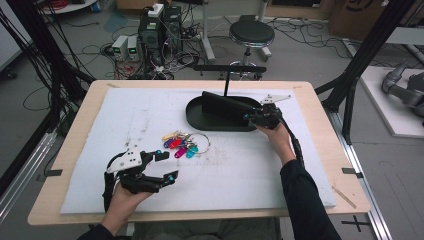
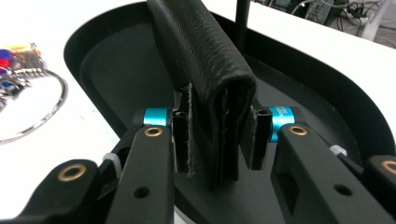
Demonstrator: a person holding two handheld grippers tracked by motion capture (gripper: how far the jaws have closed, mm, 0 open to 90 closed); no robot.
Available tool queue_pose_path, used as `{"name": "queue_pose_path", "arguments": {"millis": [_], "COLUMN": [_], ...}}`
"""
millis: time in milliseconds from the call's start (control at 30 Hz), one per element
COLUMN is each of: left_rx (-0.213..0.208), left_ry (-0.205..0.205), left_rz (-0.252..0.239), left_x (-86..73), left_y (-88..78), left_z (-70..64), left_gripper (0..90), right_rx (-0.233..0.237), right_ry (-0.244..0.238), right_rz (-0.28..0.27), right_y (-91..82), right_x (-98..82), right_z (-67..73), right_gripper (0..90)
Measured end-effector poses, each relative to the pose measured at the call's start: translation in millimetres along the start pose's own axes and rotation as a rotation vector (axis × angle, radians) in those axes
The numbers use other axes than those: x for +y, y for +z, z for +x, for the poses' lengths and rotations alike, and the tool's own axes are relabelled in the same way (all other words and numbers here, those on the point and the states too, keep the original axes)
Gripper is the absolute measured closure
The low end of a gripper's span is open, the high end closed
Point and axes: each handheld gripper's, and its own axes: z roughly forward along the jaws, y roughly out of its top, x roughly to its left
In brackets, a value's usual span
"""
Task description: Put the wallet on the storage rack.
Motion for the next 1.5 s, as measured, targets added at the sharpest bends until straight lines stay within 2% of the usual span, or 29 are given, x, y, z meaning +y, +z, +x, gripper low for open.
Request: {"name": "queue_pose_path", "arguments": {"millis": [67, 200, 267, 367, 600, 833, 867, 967, 1000, 1033, 1100, 1133, 1167, 1200, 1300, 1333, 1400, 1433, 1500], "left_rx": [-0.001, -0.003, -0.003, -0.002, 0.003, 0.019, 0.019, 0.036, 0.036, 0.046, 0.064, 0.064, 0.067, 0.067, 0.082, 0.090, 0.105, 0.129, 0.140], "left_ry": [0.001, 0.003, 0.003, 0.005, 0.005, 0.004, 0.004, 0.011, 0.011, 0.010, 0.018, 0.018, 0.015, 0.015, 0.025, 0.031, 0.042, 0.056, 0.059], "left_rz": [0.001, 0.003, 0.004, 0.005, 0.004, 0.002, 0.002, 0.010, 0.010, 0.010, 0.020, 0.020, 0.017, 0.017, 0.020, 0.025, 0.032, 0.041, 0.042], "left_x": [0.0, 0.0, 0.0, 0.3, 1.4, 3.4, 3.4, 4.8, 4.8, 5.2, 6.8, 6.8, 7.6, 7.6, 9.3, 9.9, 10.6, 11.2, 11.3], "left_y": [0.4, 1.1, 1.4, 2.1, 4.3, 7.4, 7.4, 10.0, 10.0, 11.0, 12.8, 12.8, 13.7, 13.7, 15.3, 15.6, 16.1, 16.2, 15.9], "left_z": [0.0, -0.2, 0.0, 0.7, 3.4, 8.2, 8.2, 12.0, 12.0, 12.6, 15.6, 15.6, 17.6, 17.6, 20.2, 20.8, 21.9, 23.2, 23.7], "left_gripper": [26.6, 26.6, 26.6, 26.6, 26.6, 26.6, 26.6, 26.6, 26.6, 26.6, 26.6, 26.6, 26.6, 26.6, 26.6, 26.6, 26.6, 26.6, 26.6], "right_rx": [-0.004, -0.048, -0.055, -0.082, -0.093, -0.109, -0.109, -0.106, -0.106, -0.100, -0.107, -0.107, -0.109, -0.109, -0.107, -0.112, -0.119, -0.127, -0.139], "right_ry": [0.008, 0.004, 0.011, 0.027, 0.049, 0.051, 0.051, 0.059, 0.059, 0.067, 0.062, 0.062, 0.066, 0.066, 0.071, 0.070, 0.070, 0.070, 0.082], "right_rz": [-0.001, 0.001, 0.000, 0.003, -0.027, -0.047, -0.047, -0.070, -0.070, -0.090, -0.114, -0.114, -0.134, -0.134, -0.157, -0.166, -0.173, -0.176, -0.187], "right_y": [-0.1, -1.6, -3.6, -7.7, -27.5, -57.9, -57.9, -80.6, -80.6, -92.8, -104.6, -104.6, -115.6, -115.6, -129.6, -138.0, -145.8, -149.4, -156.4], "right_x": [-0.8, 1.3, 1.8, 2.7, 3.3, -1.6, -1.6, -6.3, -6.3, -9.6, -14.0, -14.0, -19.2, -19.2, -27.1, -31.5, -36.2, -38.9, -45.3], "right_z": [0.0, 2.2, 2.4, 2.1, 1.7, 0.8, 0.8, 3.8, 3.8, 7.4, 12.1, 12.1, 17.5, 17.5, 24.8, 29.5, 33.6, 35.1, 38.0], "right_gripper": [70.1, 60.3, 57.6, 49.2, 43.2, 40.4, 40.4, 38.6, 38.6, 38.1, 37.7, 37.7, 37.6, 37.6, 36.9, 36.1, 34.9, 34.3, 32.9]}}
